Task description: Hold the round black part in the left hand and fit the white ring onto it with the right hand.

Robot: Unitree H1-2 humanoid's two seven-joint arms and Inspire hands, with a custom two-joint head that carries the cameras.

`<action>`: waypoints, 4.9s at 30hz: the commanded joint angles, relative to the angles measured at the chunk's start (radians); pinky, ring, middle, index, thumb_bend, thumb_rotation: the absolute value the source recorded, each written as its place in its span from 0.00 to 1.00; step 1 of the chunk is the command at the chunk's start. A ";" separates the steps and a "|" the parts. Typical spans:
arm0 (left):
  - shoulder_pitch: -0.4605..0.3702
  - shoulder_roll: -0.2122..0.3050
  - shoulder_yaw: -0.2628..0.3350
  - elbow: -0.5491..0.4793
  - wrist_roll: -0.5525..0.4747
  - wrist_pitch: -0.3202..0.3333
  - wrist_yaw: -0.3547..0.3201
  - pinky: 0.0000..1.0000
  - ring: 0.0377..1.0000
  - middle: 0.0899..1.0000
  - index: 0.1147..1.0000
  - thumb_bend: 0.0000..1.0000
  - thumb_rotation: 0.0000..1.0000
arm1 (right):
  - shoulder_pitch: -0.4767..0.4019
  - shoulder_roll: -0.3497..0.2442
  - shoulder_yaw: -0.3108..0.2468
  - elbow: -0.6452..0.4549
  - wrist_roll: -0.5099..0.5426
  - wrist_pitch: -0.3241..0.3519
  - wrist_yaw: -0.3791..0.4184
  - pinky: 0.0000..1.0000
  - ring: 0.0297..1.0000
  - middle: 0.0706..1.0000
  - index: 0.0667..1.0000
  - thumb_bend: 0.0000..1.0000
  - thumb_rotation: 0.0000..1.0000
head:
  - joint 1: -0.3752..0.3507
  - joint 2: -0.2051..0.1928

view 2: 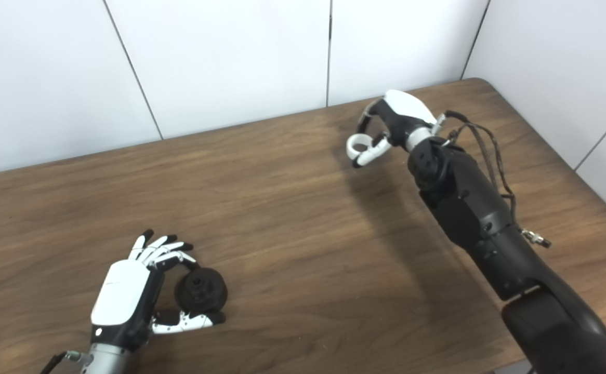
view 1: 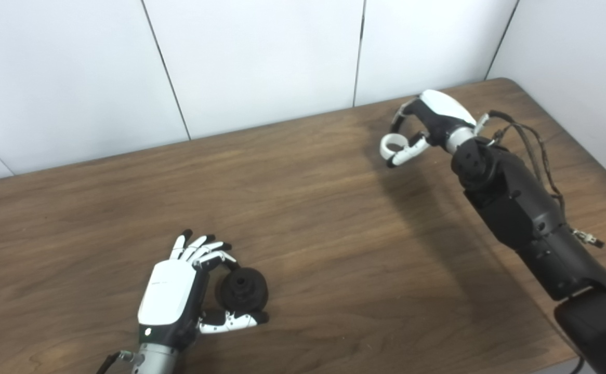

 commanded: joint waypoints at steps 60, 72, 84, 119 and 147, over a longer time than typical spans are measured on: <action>0.004 -0.114 -0.083 0.005 0.121 0.103 0.018 1.00 0.89 0.77 0.42 0.52 0.06 | 0.091 0.258 0.209 -0.624 -0.154 -0.010 0.498 1.00 1.00 0.86 0.45 0.52 0.13 | 0.322 0.133; 0.004 -0.113 -0.083 0.003 0.115 0.107 0.018 1.00 0.89 0.76 0.42 0.52 0.06 | 0.111 0.278 0.217 -0.592 -0.154 -0.032 0.477 1.00 1.00 0.85 0.45 0.52 0.13 | 0.320 0.137; 0.004 -0.113 -0.085 0.000 0.120 0.115 0.011 1.00 0.89 0.77 0.42 0.52 0.06 | 0.115 0.284 0.221 -0.569 -0.157 -0.050 0.456 1.00 1.00 0.85 0.45 0.52 0.13 | 0.316 0.133; 0.002 -0.106 -0.089 -0.006 0.115 0.115 0.018 1.00 0.89 0.76 0.42 0.52 0.06 | 0.144 0.296 0.224 -0.524 -0.175 -0.059 0.451 1.00 1.00 0.86 0.45 0.52 0.13 | 0.295 0.136; -0.008 -0.113 -0.089 0.004 0.111 0.112 0.025 1.00 0.89 0.76 0.42 0.52 0.06 | 0.154 0.280 0.216 -0.480 -0.162 -0.095 0.410 1.00 1.00 0.85 0.45 0.52 0.13 | 0.284 0.129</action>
